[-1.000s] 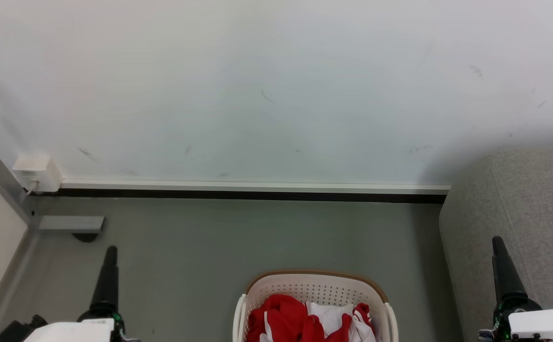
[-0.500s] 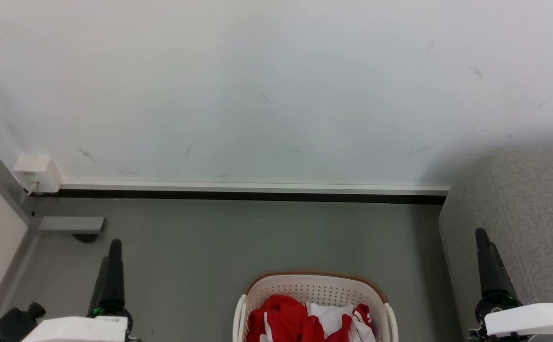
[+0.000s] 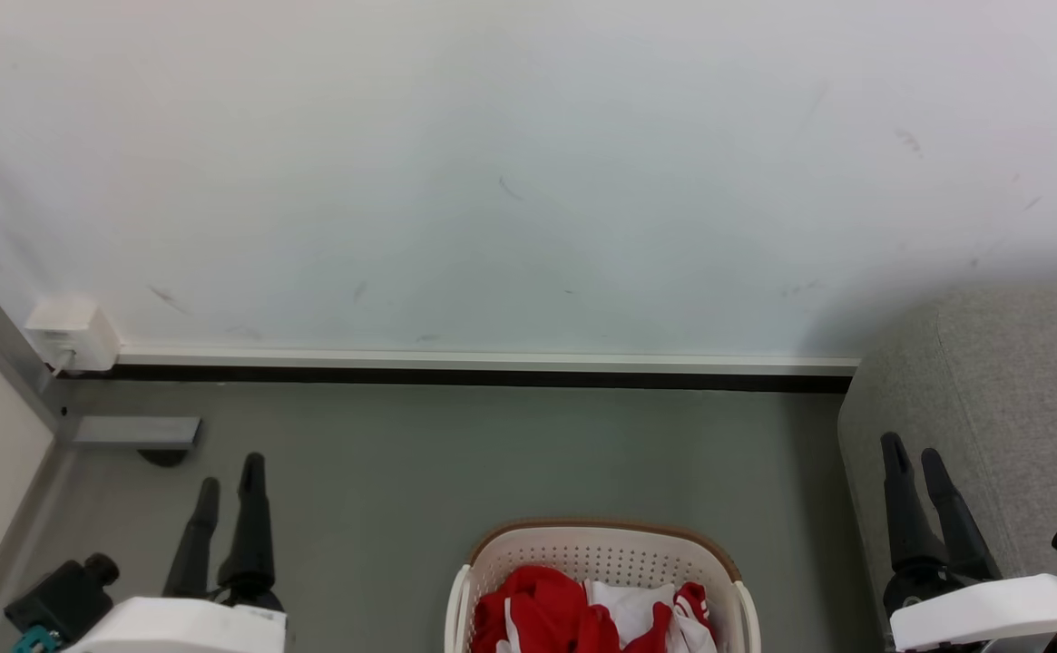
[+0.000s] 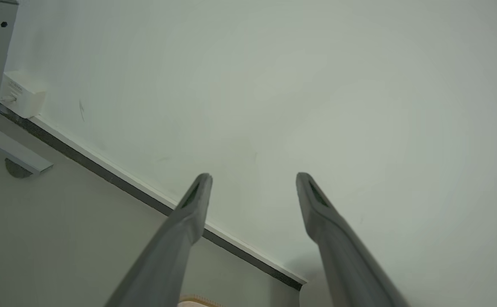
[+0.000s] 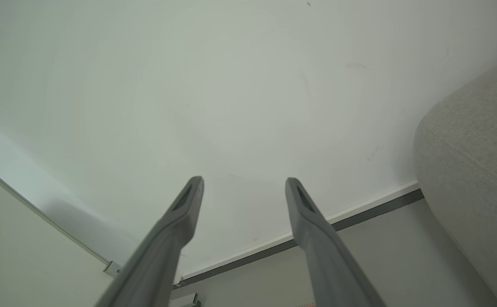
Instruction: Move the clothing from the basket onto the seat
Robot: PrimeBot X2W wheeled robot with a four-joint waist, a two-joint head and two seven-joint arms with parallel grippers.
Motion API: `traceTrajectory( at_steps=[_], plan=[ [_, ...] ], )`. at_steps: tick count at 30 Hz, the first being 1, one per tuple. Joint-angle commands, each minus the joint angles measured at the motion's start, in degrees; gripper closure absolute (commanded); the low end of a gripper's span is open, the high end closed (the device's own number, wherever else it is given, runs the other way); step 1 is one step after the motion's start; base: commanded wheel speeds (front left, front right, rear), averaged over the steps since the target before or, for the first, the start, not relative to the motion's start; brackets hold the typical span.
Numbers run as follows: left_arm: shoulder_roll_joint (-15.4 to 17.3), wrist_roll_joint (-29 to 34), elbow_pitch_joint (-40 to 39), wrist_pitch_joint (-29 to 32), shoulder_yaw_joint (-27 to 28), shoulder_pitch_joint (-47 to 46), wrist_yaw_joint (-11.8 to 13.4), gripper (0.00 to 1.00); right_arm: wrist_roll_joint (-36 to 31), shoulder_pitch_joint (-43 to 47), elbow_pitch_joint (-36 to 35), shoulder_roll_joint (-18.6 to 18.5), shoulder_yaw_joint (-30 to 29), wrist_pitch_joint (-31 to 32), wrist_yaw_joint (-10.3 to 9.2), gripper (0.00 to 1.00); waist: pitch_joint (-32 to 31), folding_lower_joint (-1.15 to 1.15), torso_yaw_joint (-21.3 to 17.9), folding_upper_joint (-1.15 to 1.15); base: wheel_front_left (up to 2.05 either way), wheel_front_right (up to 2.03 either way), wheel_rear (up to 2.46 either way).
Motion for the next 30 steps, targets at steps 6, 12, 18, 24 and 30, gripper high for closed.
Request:
traceTrajectory(
  at_steps=[6,12,18,24,30],
  plan=[
    [1.0,9.3,-0.8,-1.5,-1.3,0.2,1.0,0.0,-8.8,-1.1,-0.2,0.2,-0.5,-1.5,-0.06,0.0,-0.1,0.0,-0.2,0.0,0.0,0.0,0.0],
    [1.4,14.2,-1.0,-2.4,-2.2,0.2,2.6,0.0,-13.7,-1.2,0.0,0.5,0.0,-2.4,-0.06,0.0,-0.2,0.0,-0.3,0.0,0.0,0.0,0.0],
    [2.0,18.0,-1.1,-3.3,-3.3,0.2,3.6,0.0,-17.3,-1.3,0.9,0.5,0.6,-3.3,-0.07,0.0,-0.3,0.0,-0.4,0.0,0.0,0.0,0.0],
    [2.4,21.2,-1.4,-4.2,-4.2,0.4,4.3,0.0,-20.3,-1.5,1.6,0.3,1.5,-4.2,-0.08,0.0,-0.5,0.0,-0.5,0.0,0.0,0.0,0.0],
    [2.7,24.1,-1.4,-4.9,-5.0,0.6,4.9,0.0,-23.3,-1.7,2.0,0.2,2.0,-4.9,-0.08,0.0,-0.8,0.0,-0.5,0.0,0.0,0.0,0.0]
  ],
)
